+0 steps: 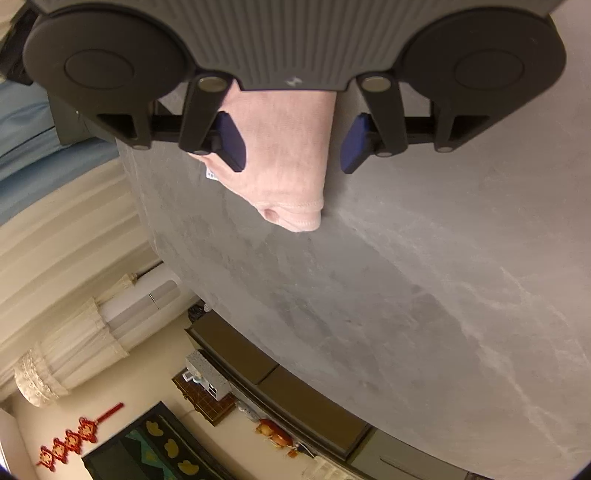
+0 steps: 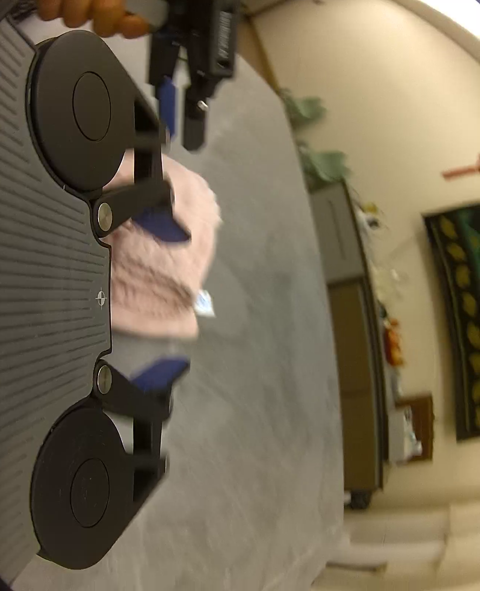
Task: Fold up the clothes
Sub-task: 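Grasp the folded pink bundle with the right tool and press it together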
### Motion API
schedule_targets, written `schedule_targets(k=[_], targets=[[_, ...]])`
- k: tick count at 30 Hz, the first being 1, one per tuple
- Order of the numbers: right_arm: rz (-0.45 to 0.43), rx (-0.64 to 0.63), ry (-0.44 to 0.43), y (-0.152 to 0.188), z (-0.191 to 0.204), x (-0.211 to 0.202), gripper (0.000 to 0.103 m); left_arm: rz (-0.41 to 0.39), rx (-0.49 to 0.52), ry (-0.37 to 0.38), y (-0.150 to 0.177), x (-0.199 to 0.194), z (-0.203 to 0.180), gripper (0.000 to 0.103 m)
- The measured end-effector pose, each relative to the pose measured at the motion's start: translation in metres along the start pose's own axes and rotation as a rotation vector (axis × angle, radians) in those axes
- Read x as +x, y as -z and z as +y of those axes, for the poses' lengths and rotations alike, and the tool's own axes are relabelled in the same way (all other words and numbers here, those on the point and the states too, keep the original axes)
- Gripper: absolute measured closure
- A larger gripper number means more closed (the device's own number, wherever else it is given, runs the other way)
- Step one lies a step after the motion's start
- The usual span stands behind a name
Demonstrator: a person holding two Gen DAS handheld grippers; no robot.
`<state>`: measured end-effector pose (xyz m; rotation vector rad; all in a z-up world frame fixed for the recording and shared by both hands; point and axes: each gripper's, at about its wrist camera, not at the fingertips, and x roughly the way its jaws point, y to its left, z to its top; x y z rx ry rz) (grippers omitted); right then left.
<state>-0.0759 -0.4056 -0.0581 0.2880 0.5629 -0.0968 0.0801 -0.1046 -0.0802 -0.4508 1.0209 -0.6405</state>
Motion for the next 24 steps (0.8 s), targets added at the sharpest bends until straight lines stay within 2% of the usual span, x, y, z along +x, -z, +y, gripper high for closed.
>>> schedule_targets(k=[3, 5, 6, 7, 8, 9, 11, 14, 17, 22, 24], targets=[[0.076, 0.118, -0.048, 0.003, -0.019, 0.019, 0.022, 0.034, 0.009, -0.013, 0.007, 0.012, -0.001, 0.041], [0.114, 0.179, -0.095, 0.01, -0.02, 0.03, 0.025, 0.042, 0.024, 0.006, 0.012, 0.019, -0.002, 0.041], [0.124, 0.18, -0.116, 0.012, -0.017, 0.032, 0.031, 0.041, 0.026, 0.003, 0.012, 0.017, -0.001, 0.044], [0.139, 0.175, -0.137, 0.013, -0.013, 0.032, 0.049, 0.039, 0.029, 0.0, 0.012, 0.015, 0.0, 0.047], [0.159, 0.176, -0.161, 0.014, -0.009, 0.032, 0.05, 0.038, 0.032, -0.003, 0.012, 0.013, 0.002, 0.067], [0.174, 0.176, -0.183, 0.015, -0.005, 0.034, 0.061, 0.037, 0.035, -0.006, 0.011, 0.012, 0.003, 0.081], [0.164, 0.162, -0.194, 0.016, 0.002, 0.034, 0.067, 0.031, 0.04, -0.013, 0.011, 0.007, 0.006, 0.086], [0.145, 0.132, -0.247, 0.011, 0.024, 0.036, 0.069, -0.044, 0.035, -0.03, 0.009, -0.031, 0.018, 0.088], [0.135, 0.048, -0.306, 0.001, 0.063, 0.037, 0.069, -0.151, 0.02, -0.047, 0.01, -0.082, 0.035, 0.089], [0.127, -0.058, -0.454, -0.029, 0.163, 0.047, 0.069, -0.364, -0.012, -0.125, -0.006, -0.173, 0.08, 0.088], [0.129, -0.087, -0.514, -0.038, 0.212, 0.054, 0.069, -0.441, -0.072, -0.171, -0.019, -0.202, 0.107, 0.089]])
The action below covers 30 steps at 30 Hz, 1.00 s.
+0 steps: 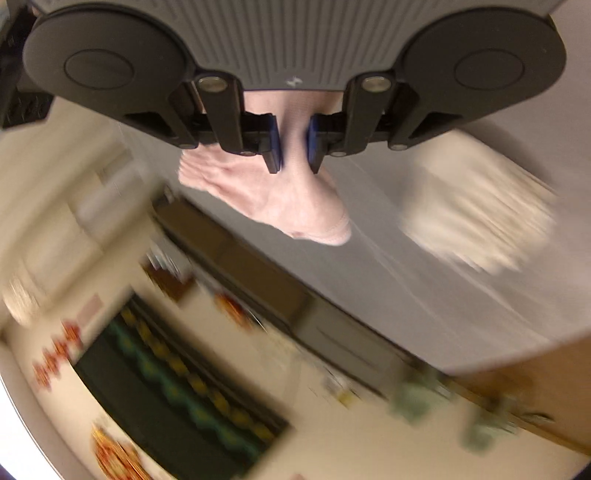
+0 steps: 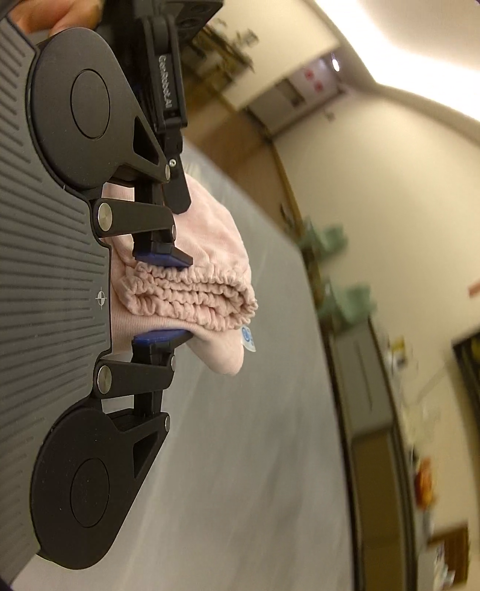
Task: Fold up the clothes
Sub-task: 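Grasp the folded pink bundle with the right tool and press it together, then open the right tool and withdraw from the folded pink garment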
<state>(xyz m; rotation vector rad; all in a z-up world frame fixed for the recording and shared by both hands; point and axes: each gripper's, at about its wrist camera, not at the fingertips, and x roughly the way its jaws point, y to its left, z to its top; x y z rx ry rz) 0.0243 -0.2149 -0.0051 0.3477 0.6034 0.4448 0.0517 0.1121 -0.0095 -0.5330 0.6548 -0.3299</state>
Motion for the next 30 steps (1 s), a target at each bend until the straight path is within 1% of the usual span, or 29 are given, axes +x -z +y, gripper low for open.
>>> schedule_targets(k=[2, 3, 4, 5, 6, 7, 8, 9, 11, 12, 14, 16, 17, 18, 20, 21, 22, 24, 26, 27, 30], targets=[[0.012, -0.036, -0.045, -0.01, 0.038, 0.033, 0.069, -0.058, -0.061, -0.069, -0.023, -0.014, 0.028, 0.088], [0.018, -0.053, -0.063, -0.014, 0.055, 0.051, 0.069, -0.078, -0.082, -0.116, -0.031, -0.017, 0.04, 0.087], [0.025, -0.068, -0.073, -0.016, 0.07, 0.07, 0.069, -0.095, -0.101, -0.165, -0.039, -0.018, 0.051, 0.085], [0.038, -0.079, -0.072, -0.015, 0.082, 0.091, 0.069, -0.089, -0.118, -0.222, -0.046, -0.013, 0.063, 0.081], [0.053, -0.087, -0.067, -0.013, 0.092, 0.113, 0.069, -0.049, -0.144, -0.265, -0.051, 0.001, 0.075, 0.077], [0.079, -0.1, -0.046, -0.009, 0.099, 0.135, 0.069, -0.007, -0.172, -0.303, -0.055, 0.014, 0.087, 0.077], [0.11, -0.117, -0.015, -0.003, 0.104, 0.157, 0.069, 0.042, -0.215, -0.316, -0.053, 0.026, 0.099, 0.077], [0.132, -0.132, 0.011, 0.003, 0.106, 0.172, 0.069, 0.085, -0.255, -0.325, -0.051, 0.036, 0.11, 0.074], [0.163, -0.16, 0.057, 0.016, 0.107, 0.191, 0.068, 0.085, -0.294, -0.301, -0.048, 0.033, 0.114, 0.074], [0.166, -0.159, 0.059, 0.018, 0.105, 0.191, 0.066, 0.073, -0.282, -0.298, -0.05, 0.026, 0.109, 0.073], [0.145, -0.122, 0.035, 0.015, 0.098, 0.173, 0.05, -0.011, -0.24, -0.334, -0.057, 0.005, 0.093, 0.073], [0.099, -0.113, 0.038, 0.015, 0.086, 0.14, 0.028, -0.094, -0.189, -0.367, -0.058, -0.016, 0.072, 0.068], [0.079, -0.113, 0.062, 0.019, 0.076, 0.12, 0.025, -0.136, -0.161, -0.383, -0.056, -0.026, 0.061, 0.063], [0.062, -0.112, 0.097, 0.025, 0.064, 0.097, 0.023, -0.17, -0.132, -0.391, -0.053, -0.034, 0.048, 0.061], [0.042, -0.107, 0.184, 0.039, 0.038, 0.054, 0.023, -0.139, -0.06, -0.302, -0.037, -0.032, 0.013, 0.059], [0.046, -0.091, 0.25, 0.05, 0.022, 0.031, 0.024, -0.066, 0.0, -0.223, -0.021, -0.019, -0.012, 0.056], [0.048, -0.065, 0.313, 0.063, 0.007, 0.007, 0.024, 0.006, 0.059, -0.144, -0.005, -0.005, -0.037, 0.055], [0.05, 0.003, 0.408, 0.088, -0.023, -0.04, 0.024, 0.149, 0.179, 0.01, 0.029, 0.023, -0.087, 0.055], [0.034, 0.053, 0.497, 0.108, -0.048, -0.087, 0.024, 0.263, 0.329, 0.097, 0.082, 0.048, -0.144, 0.055], [0.024, 0.062, 0.542, 0.117, -0.058, -0.11, 0.023, 0.305, 0.417, 0.127, 0.11, 0.058, -0.171, 0.055], [-0.021, 0.081, 0.708, 0.128, -0.087, -0.174, 0.023, 0.389, 0.637, 0.234, 0.184, 0.069, -0.241, 0.055]])
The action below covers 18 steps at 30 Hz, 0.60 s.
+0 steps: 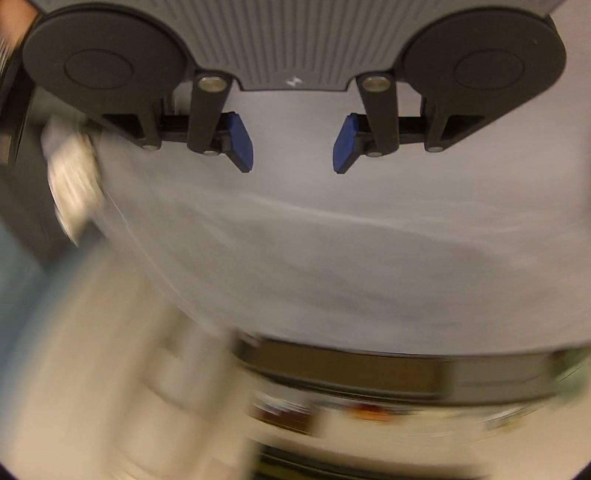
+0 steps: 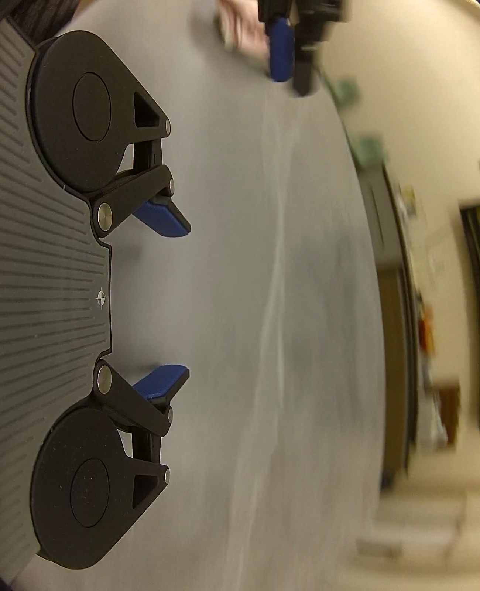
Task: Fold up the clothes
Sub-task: 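Open the right tool and withdraw from the folded pink garment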
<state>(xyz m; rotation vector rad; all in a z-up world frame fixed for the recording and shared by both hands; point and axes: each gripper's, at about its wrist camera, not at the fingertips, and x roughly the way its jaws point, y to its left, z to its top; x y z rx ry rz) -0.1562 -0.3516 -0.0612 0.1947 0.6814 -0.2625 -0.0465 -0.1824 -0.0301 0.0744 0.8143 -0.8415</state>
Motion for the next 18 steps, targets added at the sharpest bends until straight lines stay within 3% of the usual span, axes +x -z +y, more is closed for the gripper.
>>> schedule_targets(k=[4, 6, 9, 10, 12, 14, 16, 18], targets=[[-0.116, 0.119, 0.209, -0.017, -0.082, -0.043, 0.017, 0.043, 0.149, 0.123, 0.018, 0.026, -0.086, 0.054], [-0.17, 0.171, 0.364, -0.033, -0.129, -0.056, 0.012, 0.054, 0.173, 0.157, 0.027, 0.033, -0.103, 0.054], [-0.144, 0.323, 0.595, -0.057, -0.211, -0.049, 0.014, 0.058, 0.198, 0.169, 0.037, 0.037, -0.113, 0.054], [-0.1, 0.38, 0.623, -0.06, -0.235, -0.039, 0.016, 0.057, 0.193, 0.159, 0.037, 0.039, -0.11, 0.054], [0.014, 0.49, 0.63, -0.06, -0.278, -0.016, 0.02, 0.055, 0.158, 0.136, 0.03, 0.041, -0.095, 0.054], [0.027, 0.537, 0.592, -0.06, -0.284, -0.001, 0.02, 0.053, 0.123, 0.112, 0.022, 0.044, -0.08, 0.054], [0.047, 0.458, 0.414, -0.071, -0.255, 0.021, 0.019, 0.043, 0.084, 0.084, 0.012, 0.042, -0.062, 0.054], [0.063, 0.276, 0.216, -0.084, -0.197, 0.043, 0.018, 0.032, 0.044, 0.055, 0.002, 0.04, -0.044, 0.054]])
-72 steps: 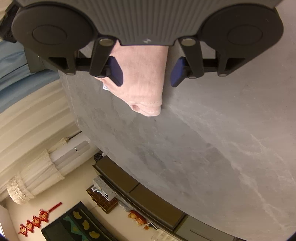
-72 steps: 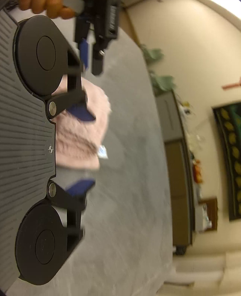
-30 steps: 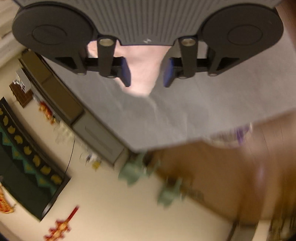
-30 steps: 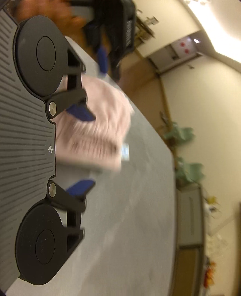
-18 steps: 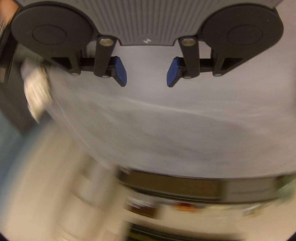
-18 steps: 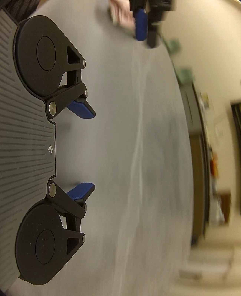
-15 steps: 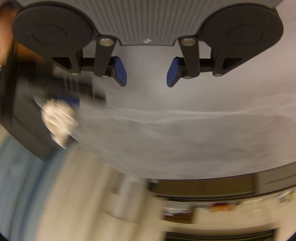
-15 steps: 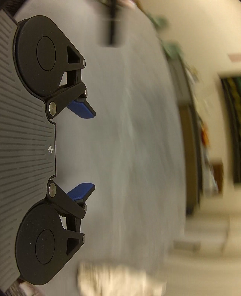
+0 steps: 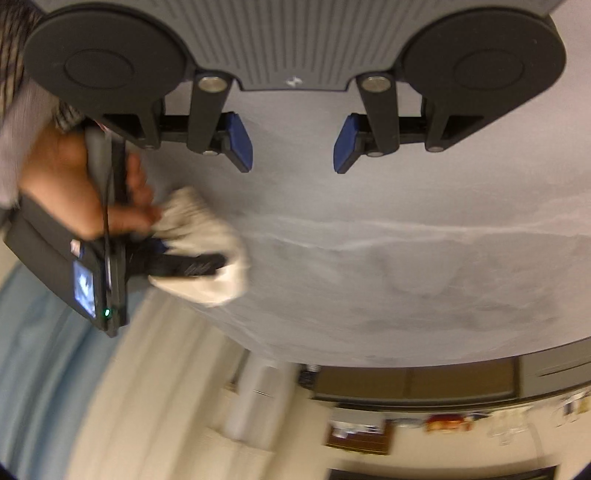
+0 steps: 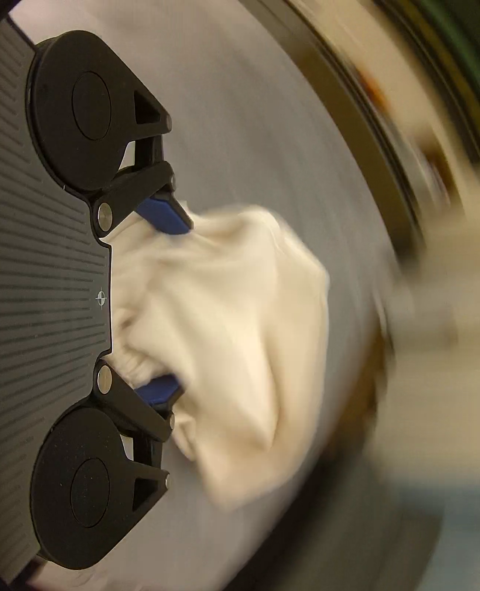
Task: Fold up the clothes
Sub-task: 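Open the right tool and withdraw from the folded pink garment, then move both tools over to the crumpled cream garment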
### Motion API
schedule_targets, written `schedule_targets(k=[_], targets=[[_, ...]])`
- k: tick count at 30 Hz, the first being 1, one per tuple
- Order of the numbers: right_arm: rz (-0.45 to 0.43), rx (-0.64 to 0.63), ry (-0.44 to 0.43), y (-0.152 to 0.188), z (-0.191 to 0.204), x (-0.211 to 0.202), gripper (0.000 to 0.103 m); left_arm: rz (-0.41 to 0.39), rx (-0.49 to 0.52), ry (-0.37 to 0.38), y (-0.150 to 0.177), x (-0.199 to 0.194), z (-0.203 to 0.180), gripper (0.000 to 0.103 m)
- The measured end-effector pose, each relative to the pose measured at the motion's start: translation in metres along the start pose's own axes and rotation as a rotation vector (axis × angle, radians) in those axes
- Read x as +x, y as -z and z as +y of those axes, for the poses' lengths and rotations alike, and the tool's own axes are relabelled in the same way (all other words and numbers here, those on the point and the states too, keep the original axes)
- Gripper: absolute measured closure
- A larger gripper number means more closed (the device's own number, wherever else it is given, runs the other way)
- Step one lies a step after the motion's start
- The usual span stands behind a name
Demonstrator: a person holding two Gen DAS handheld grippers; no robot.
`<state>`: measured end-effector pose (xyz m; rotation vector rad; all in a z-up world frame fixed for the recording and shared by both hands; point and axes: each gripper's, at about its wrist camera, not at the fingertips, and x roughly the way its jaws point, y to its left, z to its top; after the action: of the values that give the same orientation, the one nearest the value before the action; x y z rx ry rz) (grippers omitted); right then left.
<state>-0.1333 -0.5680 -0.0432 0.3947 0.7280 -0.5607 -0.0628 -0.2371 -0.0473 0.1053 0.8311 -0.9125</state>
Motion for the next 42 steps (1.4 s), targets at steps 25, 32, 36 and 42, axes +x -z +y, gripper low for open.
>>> schedule_targets(k=[25, 32, 36, 42], targets=[[-0.092, -0.355, -0.122, 0.063, 0.109, -0.064, 0.012, 0.073, 0.066, -0.114, -0.008, 0.034, 0.005, 0.048], [-0.091, -0.343, -0.15, 0.064, 0.101, -0.058, 0.012, 0.077, 0.033, -0.149, -0.005, 0.049, 0.013, 0.045], [-0.092, -0.28, -0.185, 0.058, 0.096, -0.056, 0.012, 0.047, 0.042, -0.156, -0.01, 0.063, 0.005, 0.042], [-0.07, -0.167, -0.217, 0.049, 0.084, -0.049, 0.011, -0.014, 0.04, -0.225, -0.021, 0.087, 0.012, 0.086]])
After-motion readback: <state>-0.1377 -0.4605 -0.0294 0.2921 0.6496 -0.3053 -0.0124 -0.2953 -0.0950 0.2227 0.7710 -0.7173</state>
